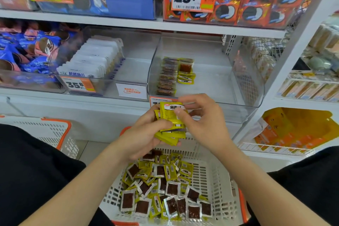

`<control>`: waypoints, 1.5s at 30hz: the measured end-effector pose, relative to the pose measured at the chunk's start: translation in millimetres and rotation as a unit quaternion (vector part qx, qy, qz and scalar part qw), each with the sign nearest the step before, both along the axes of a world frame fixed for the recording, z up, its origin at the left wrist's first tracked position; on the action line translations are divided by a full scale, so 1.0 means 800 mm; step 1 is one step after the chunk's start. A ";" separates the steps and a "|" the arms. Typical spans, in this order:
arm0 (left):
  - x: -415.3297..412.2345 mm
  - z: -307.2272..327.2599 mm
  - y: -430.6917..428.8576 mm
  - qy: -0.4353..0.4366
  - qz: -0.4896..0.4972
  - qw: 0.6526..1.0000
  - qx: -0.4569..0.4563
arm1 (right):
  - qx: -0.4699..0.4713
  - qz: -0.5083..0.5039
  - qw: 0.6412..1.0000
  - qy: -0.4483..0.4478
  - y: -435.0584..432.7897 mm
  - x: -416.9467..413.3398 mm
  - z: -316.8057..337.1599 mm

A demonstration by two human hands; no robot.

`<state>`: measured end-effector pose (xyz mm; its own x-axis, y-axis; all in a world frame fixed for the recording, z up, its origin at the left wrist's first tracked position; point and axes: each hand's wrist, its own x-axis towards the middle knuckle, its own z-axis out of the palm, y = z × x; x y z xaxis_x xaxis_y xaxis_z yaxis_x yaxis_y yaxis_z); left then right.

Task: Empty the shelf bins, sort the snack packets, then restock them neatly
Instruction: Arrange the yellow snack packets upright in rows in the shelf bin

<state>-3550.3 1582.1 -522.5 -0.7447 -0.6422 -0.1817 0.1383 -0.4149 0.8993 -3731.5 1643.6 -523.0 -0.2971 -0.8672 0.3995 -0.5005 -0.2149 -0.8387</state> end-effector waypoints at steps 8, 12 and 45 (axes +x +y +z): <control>0.006 0.001 -0.012 -0.040 -0.001 0.995 -0.086 | 0.082 -0.052 0.992 -0.077 -0.010 -0.032 0.010; 0.001 0.000 -0.015 -0.093 0.044 0.983 -0.150 | 0.113 0.026 0.974 -0.197 -0.004 -0.029 0.024; 0.010 0.013 -0.041 -0.190 -0.067 0.922 -0.331 | 0.160 0.150 0.961 0.170 0.008 -0.020 0.039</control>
